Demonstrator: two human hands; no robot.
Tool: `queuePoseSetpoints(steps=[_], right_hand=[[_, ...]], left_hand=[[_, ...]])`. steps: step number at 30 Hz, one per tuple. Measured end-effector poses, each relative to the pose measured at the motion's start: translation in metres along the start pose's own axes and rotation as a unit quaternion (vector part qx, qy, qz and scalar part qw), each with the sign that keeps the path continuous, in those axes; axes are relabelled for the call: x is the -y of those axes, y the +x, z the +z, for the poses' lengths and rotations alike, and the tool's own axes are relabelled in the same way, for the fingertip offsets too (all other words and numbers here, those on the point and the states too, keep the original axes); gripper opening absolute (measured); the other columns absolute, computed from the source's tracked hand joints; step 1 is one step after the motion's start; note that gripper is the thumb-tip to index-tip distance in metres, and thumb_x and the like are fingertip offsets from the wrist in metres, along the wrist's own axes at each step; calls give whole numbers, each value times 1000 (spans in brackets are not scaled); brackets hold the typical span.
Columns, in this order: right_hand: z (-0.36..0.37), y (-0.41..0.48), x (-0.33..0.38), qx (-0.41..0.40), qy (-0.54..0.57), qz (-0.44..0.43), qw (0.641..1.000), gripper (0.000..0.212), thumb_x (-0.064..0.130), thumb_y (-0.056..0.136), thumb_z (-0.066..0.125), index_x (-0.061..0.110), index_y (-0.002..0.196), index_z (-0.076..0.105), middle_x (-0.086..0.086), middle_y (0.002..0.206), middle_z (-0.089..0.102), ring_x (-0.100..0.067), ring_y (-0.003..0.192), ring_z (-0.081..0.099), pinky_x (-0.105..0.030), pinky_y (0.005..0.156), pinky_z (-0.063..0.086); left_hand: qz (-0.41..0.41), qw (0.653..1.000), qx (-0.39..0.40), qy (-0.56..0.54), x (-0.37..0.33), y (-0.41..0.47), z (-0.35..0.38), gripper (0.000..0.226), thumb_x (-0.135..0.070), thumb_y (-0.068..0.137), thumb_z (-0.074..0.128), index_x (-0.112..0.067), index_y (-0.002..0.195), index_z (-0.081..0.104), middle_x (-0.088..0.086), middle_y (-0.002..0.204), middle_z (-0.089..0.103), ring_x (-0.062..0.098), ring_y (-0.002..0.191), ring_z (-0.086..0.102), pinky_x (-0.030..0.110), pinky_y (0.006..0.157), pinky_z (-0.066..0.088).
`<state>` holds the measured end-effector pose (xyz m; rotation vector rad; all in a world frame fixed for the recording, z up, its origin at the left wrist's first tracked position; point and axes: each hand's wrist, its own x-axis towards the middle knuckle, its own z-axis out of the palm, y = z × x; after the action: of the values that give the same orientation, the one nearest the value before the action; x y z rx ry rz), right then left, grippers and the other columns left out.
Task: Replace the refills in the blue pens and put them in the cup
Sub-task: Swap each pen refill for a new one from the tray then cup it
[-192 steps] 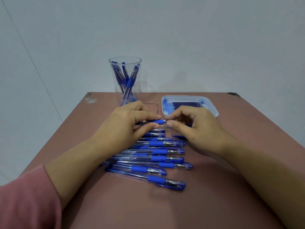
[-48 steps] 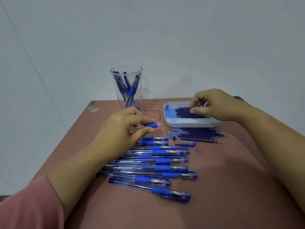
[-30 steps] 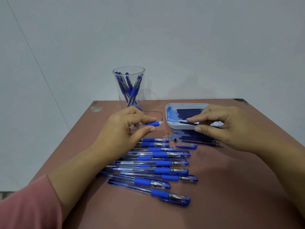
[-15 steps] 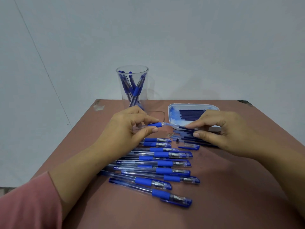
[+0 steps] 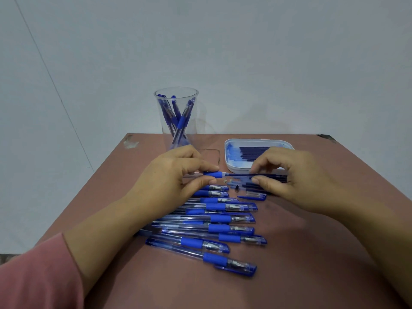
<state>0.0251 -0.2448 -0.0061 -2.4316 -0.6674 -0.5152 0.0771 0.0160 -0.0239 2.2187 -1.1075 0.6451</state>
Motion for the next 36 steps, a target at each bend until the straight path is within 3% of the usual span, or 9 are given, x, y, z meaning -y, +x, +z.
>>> queuePoseSetpoints(steps=[4, 7, 12, 19, 22, 25, 29, 33, 36], right_hand=[[13, 2, 5, 26, 15, 2, 1000, 19, 30, 85, 71, 40, 101, 67, 18, 91, 63, -6, 89, 62, -19, 76, 48], [7, 0, 7, 19, 10, 9, 1000, 28, 40, 79, 67, 42, 108, 63, 19, 96, 63, -6, 93, 60, -13, 79, 45], [2, -2, 10, -15, 33, 33, 999, 20, 15, 83, 73, 32, 86, 63, 11, 78, 64, -9, 79, 60, -18, 72, 47], [12, -1, 18, 15, 78, 34, 996, 30, 18, 84, 72, 40, 100, 62, 14, 89, 65, -6, 86, 62, -13, 77, 47], [14, 0, 15, -2, 81, 46, 996, 23, 17, 85, 71, 37, 90, 61, 10, 83, 65, -9, 79, 61, -20, 72, 50], [19, 2, 12, 14, 73, 31, 997, 13, 31, 86, 67, 40, 94, 65, 16, 91, 63, -7, 87, 61, -16, 75, 47], [17, 4, -2, 29, 14, 33, 999, 27, 34, 88, 63, 52, 108, 58, 18, 97, 60, -4, 94, 58, -15, 80, 45], [17, 11, -7, 81, -75, 34, 993, 34, 33, 86, 68, 61, 98, 53, 17, 91, 57, 1, 93, 48, -18, 79, 39], [21, 18, 0, 128, -102, 57, 985, 20, 43, 84, 67, 47, 104, 67, 16, 89, 52, 1, 89, 42, -21, 77, 34]], left_hand=[[10, 1000, 7, -4, -1, -1, 2, 33, -49, 86, 62, -28, 108, 73, -14, 90, 60, 4, 80, 59, 18, 68, 50], [11, 1000, -1, -5, -1, 0, 1, 31, -46, 87, 61, -28, 109, 73, -16, 91, 59, 3, 81, 59, 28, 69, 54], [4, 1000, -8, -5, -3, -1, 0, 29, -41, 85, 65, -29, 109, 73, -16, 92, 58, 4, 81, 59, 24, 69, 53], [3, 1000, -6, -15, -5, -1, 1, 29, -43, 84, 65, -30, 108, 73, -16, 90, 59, 2, 80, 58, 29, 69, 54], [1, 1000, -7, -17, -4, -1, 1, 29, -44, 85, 65, -30, 109, 73, -17, 91, 59, 3, 81, 59, 29, 69, 54], [6, 1000, -2, -20, -5, -1, 1, 31, -47, 85, 63, -30, 108, 73, -17, 90, 58, 2, 81, 58, 29, 68, 55], [0, 1000, -4, -24, -4, 0, 0, 31, -47, 84, 62, -30, 109, 73, -17, 91, 58, 4, 82, 59, 32, 70, 55], [4, 1000, -8, -10, -3, 0, 0, 30, -44, 85, 63, -30, 109, 73, -19, 91, 57, 4, 81, 59, 31, 70, 55], [5, 1000, -8, -5, -2, 0, 0, 27, -40, 84, 67, -29, 109, 73, -19, 91, 56, 3, 81, 58, 31, 70, 55]])
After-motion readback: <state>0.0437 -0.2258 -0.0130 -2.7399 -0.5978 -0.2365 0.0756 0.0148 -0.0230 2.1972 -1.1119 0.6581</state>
